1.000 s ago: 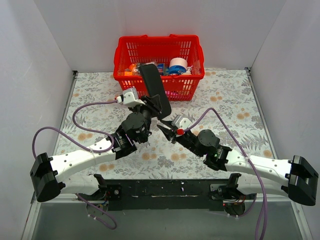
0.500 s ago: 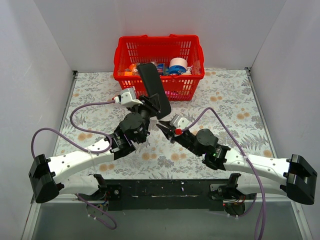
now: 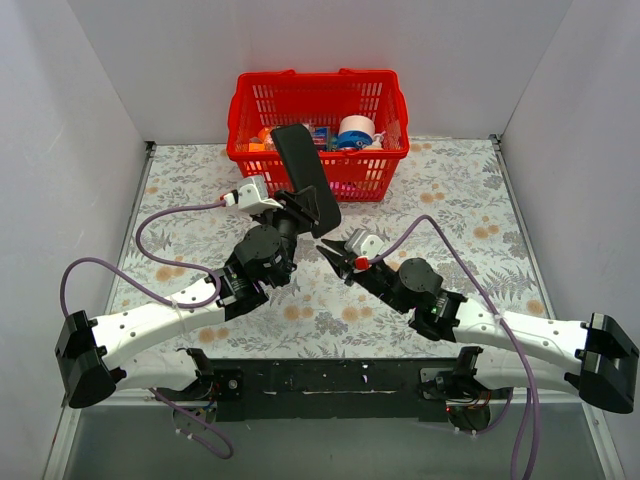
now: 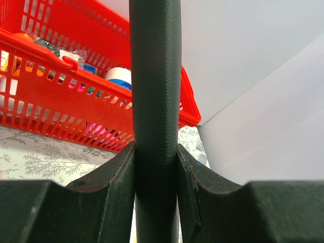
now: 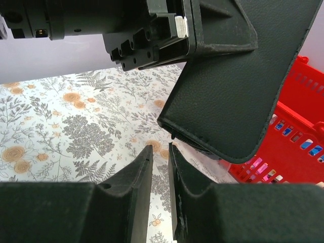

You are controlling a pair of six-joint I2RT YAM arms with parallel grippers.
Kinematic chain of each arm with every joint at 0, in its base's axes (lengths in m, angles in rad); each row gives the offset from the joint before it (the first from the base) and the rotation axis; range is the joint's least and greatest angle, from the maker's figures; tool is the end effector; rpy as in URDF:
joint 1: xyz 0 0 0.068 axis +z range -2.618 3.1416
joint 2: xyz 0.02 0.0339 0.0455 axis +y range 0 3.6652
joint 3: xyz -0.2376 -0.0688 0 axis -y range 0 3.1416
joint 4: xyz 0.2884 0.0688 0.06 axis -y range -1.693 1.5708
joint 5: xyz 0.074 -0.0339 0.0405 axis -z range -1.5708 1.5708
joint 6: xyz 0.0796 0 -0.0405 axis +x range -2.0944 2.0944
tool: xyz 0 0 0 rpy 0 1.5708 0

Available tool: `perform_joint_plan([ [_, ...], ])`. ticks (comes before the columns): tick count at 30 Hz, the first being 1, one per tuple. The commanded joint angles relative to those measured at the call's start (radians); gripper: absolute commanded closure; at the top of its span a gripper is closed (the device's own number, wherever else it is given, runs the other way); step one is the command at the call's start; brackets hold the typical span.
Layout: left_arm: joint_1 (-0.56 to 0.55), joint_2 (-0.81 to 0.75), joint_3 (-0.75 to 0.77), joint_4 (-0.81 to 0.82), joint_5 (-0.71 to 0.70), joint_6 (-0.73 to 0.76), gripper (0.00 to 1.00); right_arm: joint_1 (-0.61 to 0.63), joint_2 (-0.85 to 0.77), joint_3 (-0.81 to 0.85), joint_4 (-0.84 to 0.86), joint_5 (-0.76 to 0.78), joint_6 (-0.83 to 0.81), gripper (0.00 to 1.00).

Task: Sort the hair-cutting tools
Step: Zip the hairdressing tool bag.

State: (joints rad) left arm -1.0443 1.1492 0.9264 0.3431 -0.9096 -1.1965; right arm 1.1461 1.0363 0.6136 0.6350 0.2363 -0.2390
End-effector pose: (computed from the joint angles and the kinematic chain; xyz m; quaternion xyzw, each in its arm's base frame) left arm 0.2248 -0.2618 0.3398 -0.3731 0.5692 -0.4784 0.5550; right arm 0.1548 0.2972 0.2863 -0.3277 0.5387 0.2720 0.7270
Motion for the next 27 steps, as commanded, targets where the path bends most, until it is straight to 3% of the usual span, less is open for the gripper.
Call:
perform_joint_plan([
  [1, -0.002, -0.042, 0.011, 0.045, -0.017, -0.002, 1.0, 0.006, -0.016, 0.04, 0.037, 0.024, -0.017, 0.74],
  [27, -0.002, -0.048, -0.006, 0.043, -0.017, -0.012, 1.0, 0.006, 0.038, 0.054, 0.153, 0.066, -0.039, 0.75],
])
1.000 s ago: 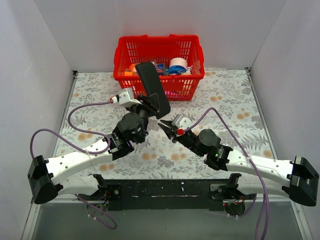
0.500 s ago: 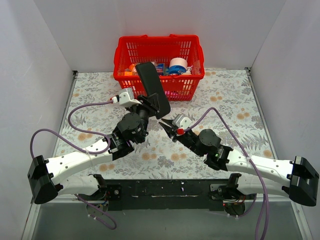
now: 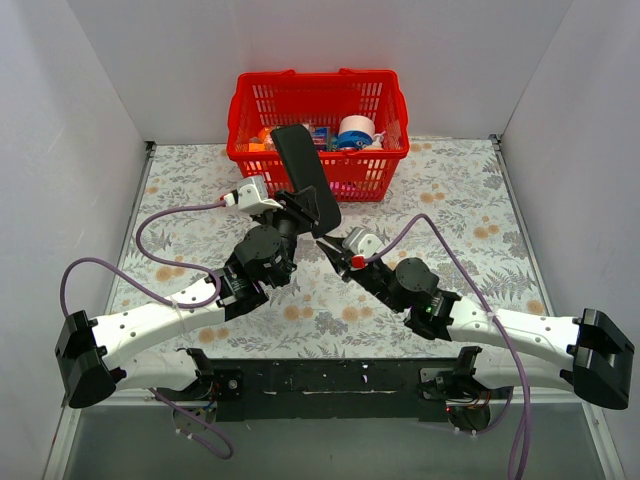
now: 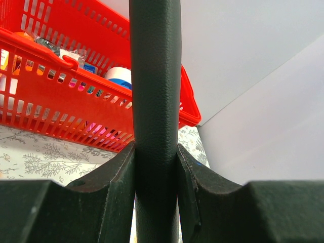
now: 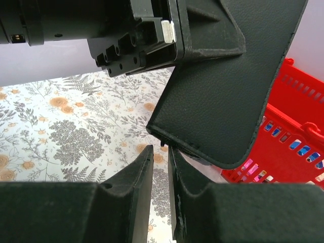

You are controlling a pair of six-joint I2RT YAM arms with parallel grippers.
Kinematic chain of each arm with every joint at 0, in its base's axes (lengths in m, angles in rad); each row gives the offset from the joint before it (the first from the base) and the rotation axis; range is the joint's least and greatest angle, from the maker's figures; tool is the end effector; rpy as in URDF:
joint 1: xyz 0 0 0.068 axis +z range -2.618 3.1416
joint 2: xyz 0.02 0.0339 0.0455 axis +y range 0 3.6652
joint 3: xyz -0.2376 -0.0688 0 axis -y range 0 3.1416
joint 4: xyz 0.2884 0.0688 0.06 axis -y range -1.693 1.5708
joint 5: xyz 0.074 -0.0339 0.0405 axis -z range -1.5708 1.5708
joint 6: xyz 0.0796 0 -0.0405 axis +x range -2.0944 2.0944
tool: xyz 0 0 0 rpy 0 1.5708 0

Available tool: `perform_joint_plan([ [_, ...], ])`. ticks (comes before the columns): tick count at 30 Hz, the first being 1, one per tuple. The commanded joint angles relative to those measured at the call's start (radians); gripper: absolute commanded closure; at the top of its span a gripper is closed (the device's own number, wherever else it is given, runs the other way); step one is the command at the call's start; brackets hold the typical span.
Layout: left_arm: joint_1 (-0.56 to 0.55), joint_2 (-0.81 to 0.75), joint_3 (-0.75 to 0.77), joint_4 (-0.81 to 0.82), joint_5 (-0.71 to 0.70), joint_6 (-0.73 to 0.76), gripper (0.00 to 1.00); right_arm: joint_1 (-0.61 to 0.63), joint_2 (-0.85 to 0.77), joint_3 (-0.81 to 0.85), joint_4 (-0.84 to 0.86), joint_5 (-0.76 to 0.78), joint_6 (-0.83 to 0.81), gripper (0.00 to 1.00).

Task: Sort the hair-cutting tools
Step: Zip the hairdressing tool bag.

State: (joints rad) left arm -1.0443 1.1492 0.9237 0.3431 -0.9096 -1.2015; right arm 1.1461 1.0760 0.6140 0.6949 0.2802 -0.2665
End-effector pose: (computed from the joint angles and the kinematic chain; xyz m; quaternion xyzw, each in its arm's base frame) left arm 0.2248 -0.2618 0.3387 -0.3742 0.5692 -0.4788 0.5538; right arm 0.1595 0.2994 0.2825 -0.3152 0.5383 0.2524 0.7397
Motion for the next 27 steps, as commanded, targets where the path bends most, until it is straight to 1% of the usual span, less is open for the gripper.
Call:
perform_joint_plan([
  [1, 0.0, -0.048, -0.005, 0.043, -0.018, -0.007, 1.0, 0.006, -0.004, 0.055, 0.095, 0.022, -0.013, 0.75],
  [15, 0.0, -0.04, -0.002, 0.042, -0.018, -0.007, 1.0, 0.006, -0.005, 0.061, 0.107, 0.019, -0.017, 0.76],
  [21, 0.0, -0.042, -0.003, 0.039, -0.017, -0.01, 1.0, 0.006, -0.01, 0.056, 0.12, 0.033, -0.019, 0.89],
  [22, 0.0, -0.042, -0.003, 0.039, -0.017, -0.01, 1.0, 0.006, -0.01, 0.055, 0.12, 0.034, -0.019, 0.93],
  [24, -0.002, -0.043, -0.003, 0.039, -0.015, -0.013, 1.0, 0.006, -0.008, 0.056, 0.12, 0.037, -0.019, 0.98],
  [27, -0.002, -0.042, -0.003, 0.037, -0.015, -0.013, 1.0, 0.006, -0.01, 0.058, 0.121, 0.047, -0.017, 0.99],
])
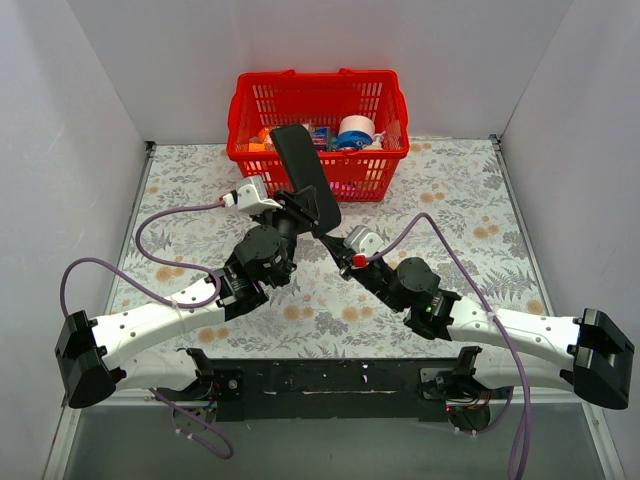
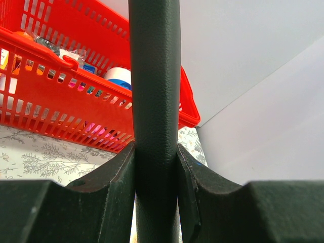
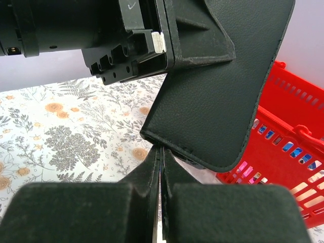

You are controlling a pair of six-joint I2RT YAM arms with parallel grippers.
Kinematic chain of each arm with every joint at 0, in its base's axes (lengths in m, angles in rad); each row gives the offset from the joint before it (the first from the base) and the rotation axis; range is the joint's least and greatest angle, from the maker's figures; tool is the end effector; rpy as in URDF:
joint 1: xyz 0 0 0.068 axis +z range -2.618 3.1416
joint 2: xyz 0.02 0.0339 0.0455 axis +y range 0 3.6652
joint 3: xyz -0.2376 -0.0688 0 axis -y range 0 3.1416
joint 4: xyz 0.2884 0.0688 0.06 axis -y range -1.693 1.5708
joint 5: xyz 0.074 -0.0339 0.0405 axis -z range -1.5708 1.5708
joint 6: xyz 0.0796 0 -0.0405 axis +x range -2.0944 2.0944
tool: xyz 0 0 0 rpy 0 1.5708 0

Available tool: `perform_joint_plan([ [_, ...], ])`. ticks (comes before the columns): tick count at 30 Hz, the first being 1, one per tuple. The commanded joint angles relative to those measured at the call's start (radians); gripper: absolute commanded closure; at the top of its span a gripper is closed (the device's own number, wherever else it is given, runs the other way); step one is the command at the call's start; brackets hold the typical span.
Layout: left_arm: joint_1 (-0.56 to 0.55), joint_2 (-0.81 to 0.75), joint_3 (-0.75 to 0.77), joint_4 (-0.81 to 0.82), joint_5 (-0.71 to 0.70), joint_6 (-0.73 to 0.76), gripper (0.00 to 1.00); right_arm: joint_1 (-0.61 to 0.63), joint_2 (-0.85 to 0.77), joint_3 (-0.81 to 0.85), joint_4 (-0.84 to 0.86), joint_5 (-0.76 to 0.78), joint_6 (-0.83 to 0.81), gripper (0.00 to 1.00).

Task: Sort the hair-cutting tools
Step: Zip the hairdressing tool bag.

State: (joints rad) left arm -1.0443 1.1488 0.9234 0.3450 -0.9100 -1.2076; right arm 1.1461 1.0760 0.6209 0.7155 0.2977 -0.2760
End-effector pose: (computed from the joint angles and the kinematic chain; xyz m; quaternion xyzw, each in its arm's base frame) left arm 0.2248 -0.2617 0.3389 -0.3763 0.5673 -0.4811 0.5524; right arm 0.1604 0.2980 0.2884 -0.3042 0.5333 0.2485 0.7492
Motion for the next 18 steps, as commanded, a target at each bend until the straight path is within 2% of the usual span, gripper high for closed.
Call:
perform_joint_plan([
  [1, -0.002, -0.043, -0.003, 0.037, -0.016, -0.007, 1.0, 0.004, -0.008, 0.05, 0.102, 0.031, -0.008, 0.99],
  [18, 0.0, -0.035, 0.015, 0.042, -0.02, 0.016, 1.0, 0.006, -0.054, -0.038, 0.045, 0.003, 0.067, 0.99],
])
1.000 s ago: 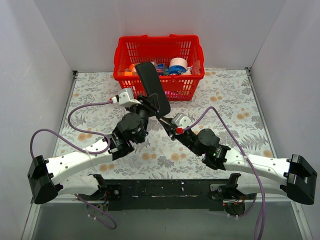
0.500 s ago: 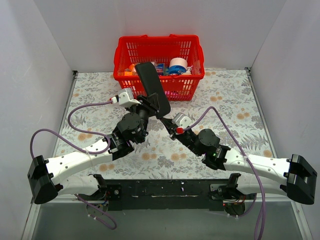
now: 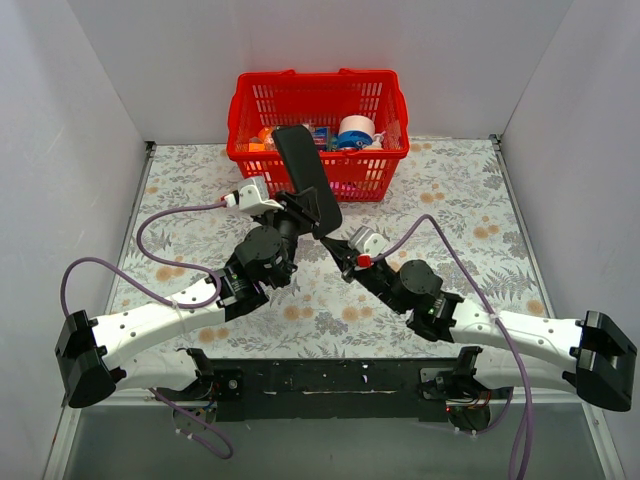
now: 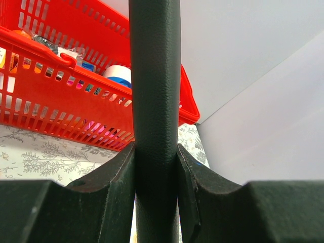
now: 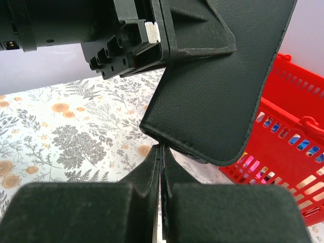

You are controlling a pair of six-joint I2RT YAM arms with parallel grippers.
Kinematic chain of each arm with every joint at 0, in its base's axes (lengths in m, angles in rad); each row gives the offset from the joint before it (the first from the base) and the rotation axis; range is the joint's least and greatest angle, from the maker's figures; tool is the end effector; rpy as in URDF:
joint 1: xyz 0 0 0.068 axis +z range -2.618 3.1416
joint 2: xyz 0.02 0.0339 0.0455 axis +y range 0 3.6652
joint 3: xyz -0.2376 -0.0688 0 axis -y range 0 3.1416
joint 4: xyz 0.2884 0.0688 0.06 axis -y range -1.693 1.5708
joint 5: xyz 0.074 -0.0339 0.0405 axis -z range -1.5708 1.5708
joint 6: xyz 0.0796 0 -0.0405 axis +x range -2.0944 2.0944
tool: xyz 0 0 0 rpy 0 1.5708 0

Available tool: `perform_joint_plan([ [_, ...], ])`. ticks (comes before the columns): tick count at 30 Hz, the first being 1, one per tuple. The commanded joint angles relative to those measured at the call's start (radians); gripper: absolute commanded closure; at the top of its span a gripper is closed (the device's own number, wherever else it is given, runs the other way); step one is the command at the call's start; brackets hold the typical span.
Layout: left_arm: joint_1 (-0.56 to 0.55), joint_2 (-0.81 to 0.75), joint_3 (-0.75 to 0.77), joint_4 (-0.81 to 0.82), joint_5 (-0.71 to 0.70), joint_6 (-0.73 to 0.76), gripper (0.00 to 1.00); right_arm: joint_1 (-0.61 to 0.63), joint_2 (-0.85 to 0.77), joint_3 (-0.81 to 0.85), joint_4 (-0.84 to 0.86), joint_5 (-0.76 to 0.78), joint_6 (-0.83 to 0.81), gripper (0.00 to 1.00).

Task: Sort the hair-cutting tools
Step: Zip the hairdressing tool bag.

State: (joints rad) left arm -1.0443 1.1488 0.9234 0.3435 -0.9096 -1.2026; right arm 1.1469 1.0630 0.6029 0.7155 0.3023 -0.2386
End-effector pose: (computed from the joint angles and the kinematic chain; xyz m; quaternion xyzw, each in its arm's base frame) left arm 0.2248 -0.2617 0.3388 -0.3746 0.5688 -0.4793 0.5536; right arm 0.1592 0.2953 0.2847 -0.2943 0.5411 0.2605 0.7435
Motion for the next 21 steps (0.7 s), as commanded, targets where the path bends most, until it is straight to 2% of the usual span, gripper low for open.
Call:
perform_joint_plan([
  [1, -0.002, -0.034, 0.017, 0.045, -0.021, 0.011, 1.0, 0.007, -0.046, -0.031, 0.044, -0.002, 0.033, 0.99],
  [13, 0.0, -0.06, 0.049, -0.03, 0.031, -0.047, 1.0, 0.005, -0.104, -0.126, -0.002, 0.046, 0.061, 0.99],
  [21, -0.002, -0.106, 0.106, -0.192, 0.143, -0.117, 1.0, 0.005, -0.167, -0.161, -0.071, 0.067, 0.059, 0.99],
])
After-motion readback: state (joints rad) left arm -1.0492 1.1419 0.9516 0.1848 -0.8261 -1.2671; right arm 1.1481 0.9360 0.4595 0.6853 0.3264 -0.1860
